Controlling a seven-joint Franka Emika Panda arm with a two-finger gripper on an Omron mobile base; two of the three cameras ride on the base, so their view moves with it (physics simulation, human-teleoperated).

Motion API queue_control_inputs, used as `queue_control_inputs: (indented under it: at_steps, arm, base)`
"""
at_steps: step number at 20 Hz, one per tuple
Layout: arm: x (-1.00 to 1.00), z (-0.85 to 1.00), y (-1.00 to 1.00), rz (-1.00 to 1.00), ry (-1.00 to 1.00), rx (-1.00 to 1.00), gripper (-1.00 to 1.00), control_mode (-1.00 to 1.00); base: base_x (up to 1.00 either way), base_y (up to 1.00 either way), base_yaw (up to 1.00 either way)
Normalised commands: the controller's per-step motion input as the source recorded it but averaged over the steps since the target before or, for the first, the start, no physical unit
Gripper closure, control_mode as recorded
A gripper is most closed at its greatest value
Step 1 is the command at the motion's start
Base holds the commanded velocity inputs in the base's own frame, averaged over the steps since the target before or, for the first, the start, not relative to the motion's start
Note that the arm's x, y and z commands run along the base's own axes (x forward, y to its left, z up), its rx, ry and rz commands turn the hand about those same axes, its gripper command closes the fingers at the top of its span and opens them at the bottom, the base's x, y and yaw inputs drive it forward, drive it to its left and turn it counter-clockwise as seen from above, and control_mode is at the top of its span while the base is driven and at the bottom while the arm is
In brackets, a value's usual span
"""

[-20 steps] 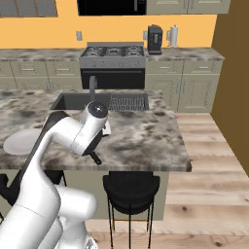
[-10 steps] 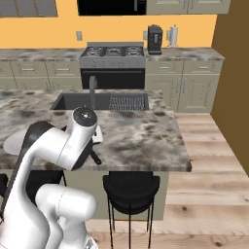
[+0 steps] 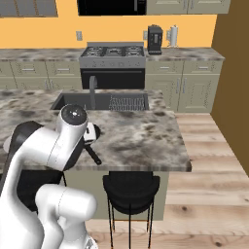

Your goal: Pick up the pan with the steak in it and place it on the dining table. Then place the steak on the plate.

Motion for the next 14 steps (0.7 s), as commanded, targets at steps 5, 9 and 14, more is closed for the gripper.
queue_control_inputs:
  at_steps: [5,9,14]
  arm:
    - [0.00,0.00,0.19,-0.01,0.00,-0.05,-1.00,-1.00]
    - [0.00,0.00,0.29,-0.02,0.00,-0.14,-1.00,-1.00]
    - [0.00,0.00,0.22,-0.01,0.00,-0.13,-1.00,-1.00]
  base:
    - [0.00,0.00,0.00]
    - [0.00,0.00,0.00]
    - [0.00,0.00,0.00]
